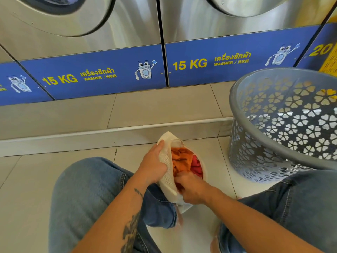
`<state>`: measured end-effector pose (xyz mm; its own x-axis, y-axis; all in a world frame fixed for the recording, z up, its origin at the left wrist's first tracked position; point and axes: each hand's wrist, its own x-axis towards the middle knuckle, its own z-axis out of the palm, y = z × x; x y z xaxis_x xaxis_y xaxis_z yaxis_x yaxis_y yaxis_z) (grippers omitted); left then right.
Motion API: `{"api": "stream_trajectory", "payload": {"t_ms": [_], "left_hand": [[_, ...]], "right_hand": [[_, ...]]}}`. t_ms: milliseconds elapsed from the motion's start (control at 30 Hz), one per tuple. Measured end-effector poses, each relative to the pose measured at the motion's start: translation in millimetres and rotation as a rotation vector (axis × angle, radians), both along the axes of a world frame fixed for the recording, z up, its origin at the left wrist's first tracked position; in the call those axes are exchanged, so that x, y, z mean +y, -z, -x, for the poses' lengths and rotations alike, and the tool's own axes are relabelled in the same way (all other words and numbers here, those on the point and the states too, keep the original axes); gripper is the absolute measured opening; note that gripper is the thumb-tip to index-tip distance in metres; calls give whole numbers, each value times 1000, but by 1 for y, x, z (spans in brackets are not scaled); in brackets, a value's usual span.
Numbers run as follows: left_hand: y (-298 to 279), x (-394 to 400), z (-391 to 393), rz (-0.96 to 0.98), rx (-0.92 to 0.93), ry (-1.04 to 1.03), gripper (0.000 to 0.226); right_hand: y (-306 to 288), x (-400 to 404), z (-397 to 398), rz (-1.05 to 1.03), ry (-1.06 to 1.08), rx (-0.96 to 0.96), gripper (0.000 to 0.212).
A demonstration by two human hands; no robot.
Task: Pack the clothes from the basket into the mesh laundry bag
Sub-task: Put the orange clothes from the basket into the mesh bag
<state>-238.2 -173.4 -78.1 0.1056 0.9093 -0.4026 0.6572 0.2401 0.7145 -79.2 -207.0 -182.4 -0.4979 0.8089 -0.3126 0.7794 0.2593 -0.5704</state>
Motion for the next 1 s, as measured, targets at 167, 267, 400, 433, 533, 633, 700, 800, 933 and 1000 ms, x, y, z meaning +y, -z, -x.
{"api": "stream_trajectory", "payload": {"t_ms": [167, 267, 400, 433, 533, 633, 700, 800, 933, 1000], "left_hand": [[-1, 4, -4, -43, -24, -55, 87], [-2, 6, -10, -72, -30, -48, 87], [-3, 7, -14, -81, -27, -47, 87], [-3, 7, -14, -81, -26, -48, 87], [-1, 8, -12, -81, -16, -55, 87], [0, 9, -11, -79, -20, -76, 85], [1, 10, -11, -63, -50, -96, 84], [1, 10, -13, -54, -74, -103, 83], [1, 12, -12, -71, -90, -136, 82], [1, 14, -13, -75, -91, -145, 81]], "right_hand": [[-22, 12, -16, -18, 149, 105, 27], [-39, 12, -29, -283, 238, 110, 51], [-23, 4, -32, -223, 229, 61, 19], [-22, 2, -28, -209, 218, 80, 10], [-18, -1, -18, -207, 122, 103, 15], [-11, -1, -17, -154, 2, -112, 33], [-11, -2, -20, -41, -56, -274, 44], [-14, 0, -20, 82, -113, -392, 63], [-22, 12, -23, 166, -15, -129, 46], [-30, 19, -31, 72, 215, 95, 36]]}}
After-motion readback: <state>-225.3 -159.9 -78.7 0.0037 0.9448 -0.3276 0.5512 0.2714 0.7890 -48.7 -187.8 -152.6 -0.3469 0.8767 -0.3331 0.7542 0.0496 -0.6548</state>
